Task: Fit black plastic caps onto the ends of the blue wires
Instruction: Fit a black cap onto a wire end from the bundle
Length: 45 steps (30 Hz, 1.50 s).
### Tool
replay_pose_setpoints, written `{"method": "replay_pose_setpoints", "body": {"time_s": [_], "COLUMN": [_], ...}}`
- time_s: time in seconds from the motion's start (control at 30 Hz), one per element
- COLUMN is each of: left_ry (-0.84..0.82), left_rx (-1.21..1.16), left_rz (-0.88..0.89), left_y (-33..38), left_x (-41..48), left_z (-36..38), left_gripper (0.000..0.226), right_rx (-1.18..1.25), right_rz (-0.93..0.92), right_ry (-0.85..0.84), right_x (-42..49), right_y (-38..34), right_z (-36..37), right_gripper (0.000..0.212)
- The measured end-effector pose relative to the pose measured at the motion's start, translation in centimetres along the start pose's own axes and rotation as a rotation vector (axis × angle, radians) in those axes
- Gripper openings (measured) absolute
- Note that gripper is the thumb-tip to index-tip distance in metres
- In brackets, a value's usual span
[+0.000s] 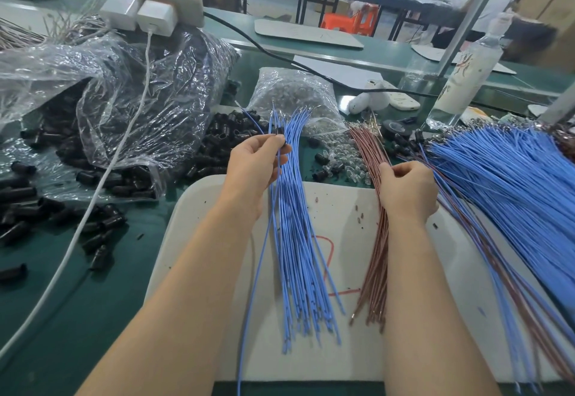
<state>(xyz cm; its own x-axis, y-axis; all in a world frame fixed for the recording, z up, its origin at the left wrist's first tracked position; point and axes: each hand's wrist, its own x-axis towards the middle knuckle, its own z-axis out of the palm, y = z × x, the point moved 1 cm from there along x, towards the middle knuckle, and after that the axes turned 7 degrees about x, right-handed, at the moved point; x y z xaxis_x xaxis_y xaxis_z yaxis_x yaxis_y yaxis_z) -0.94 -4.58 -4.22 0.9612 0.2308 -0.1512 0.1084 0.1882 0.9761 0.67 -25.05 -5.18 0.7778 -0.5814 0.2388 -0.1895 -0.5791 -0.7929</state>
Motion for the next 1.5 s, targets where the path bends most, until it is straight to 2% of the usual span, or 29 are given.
{"method": "replay_pose_setpoints", "body": {"time_s": [0.1,0.17,0.23,0.27,0.4,0.6,0.67,0.7,0.73,0.8,0.87,0.9,0.97,1.03,1.13,1.23,1.3,1.37,1.43,1.5], "left_ry": [-0.091,-0.240,-0.389,-0.434,-0.415,-0.131,-0.102,-0.098,-0.101,-0.131,-0.209,-0.273,-0.423,-0.524,-0.513,-0.475,-0.459,-0.434,-0.389,-0.332], "left_rx": [-0.033,-0.067,-0.080,-0.085,-0.116,-0.332,-0.374,-0.388,-0.389,-0.337,-0.227,-0.172,-0.071,-0.008,-0.018,-0.056,-0.045,-0.015,0.024,0.113], "left_rz": [0.021,0.053,0.090,0.099,0.162,0.158,0.151,0.143,0.129,0.086,0.031,0.004,-0.038,-0.047,-0.028,0.000,0.015,0.032,0.055,0.102], "left_y": [0.2,0.5,0.6,0.5,0.4,0.8,0.8,0.8,0.7,0.4,0.1,-0.1,-0.2,-0.4,-0.3,-0.3,-0.5,-0.6,-0.7,-0.8], "left_x": [-0.1,-0.4,-0.9,-1.1,-1.1,0.3,0.4,0.5,0.4,0.4,0.2,0.0,-0.5,-0.7,-0.5,-0.4,-0.4,-0.3,-0.1,0.1], "left_z": [0.0,0.2,0.7,1.1,1.6,-0.1,-0.3,-0.4,-0.3,-0.1,0.2,0.3,0.6,0.6,0.6,0.8,1.1,1.4,1.4,1.2], "left_gripper": [0.006,0.007,0.008,0.009,0.015,0.016,0.015,0.015,0.015,0.015,0.012,0.010,0.007,0.005,0.003,0.006,0.010,0.012,0.012,0.010], "right_rx": [0.229,0.534,0.829,0.891,0.704,0.527,0.554,0.599,0.690,0.965,1.134,1.156,1.170,1.184,1.276,1.309,1.205,1.018,0.858,0.820], "right_rz": [-0.020,0.028,0.044,0.017,-0.132,-0.072,-0.045,-0.037,-0.016,0.092,0.178,0.197,0.218,0.225,0.234,0.240,0.197,0.079,-0.037,-0.064], "right_ry": [0.038,0.003,-0.188,-0.313,-0.711,-1.297,-1.393,-1.365,-1.266,-0.896,-0.482,-0.327,-0.161,-0.116,-0.160,-0.375,-0.582,-0.679,-0.602,-0.460], "right_x": [-0.2,-0.3,-0.9,-1.4,-4.1,-4.9,-4.9,-4.9,-4.6,-3.7,-2.6,-2.3,-2.1,-2.3,-2.3,-2.9,-3.7,-4.3,-4.3,-3.9], "right_y": [-1.0,-1.9,-3.2,-3.8,-5.5,-5.0,-5.0,-5.1,-5.4,-5.5,-5.0,-4.7,-4.4,-4.3,-4.4,-4.6,-4.8,-4.7,-4.6,-4.3], "right_z": [-0.3,-0.8,-1.2,-1.1,0.3,0.3,-0.1,-0.2,-0.3,-0.6,-1.0,-1.0,-0.9,-0.3,0.2,0.9,1.6,2.2,2.5,2.6], "right_gripper": [0.008,0.007,0.008,0.009,0.006,0.007,0.014,0.014,0.011,0.008,0.012,0.012,0.011,0.010,0.011,0.015,0.016,0.015,0.016,0.018]}}
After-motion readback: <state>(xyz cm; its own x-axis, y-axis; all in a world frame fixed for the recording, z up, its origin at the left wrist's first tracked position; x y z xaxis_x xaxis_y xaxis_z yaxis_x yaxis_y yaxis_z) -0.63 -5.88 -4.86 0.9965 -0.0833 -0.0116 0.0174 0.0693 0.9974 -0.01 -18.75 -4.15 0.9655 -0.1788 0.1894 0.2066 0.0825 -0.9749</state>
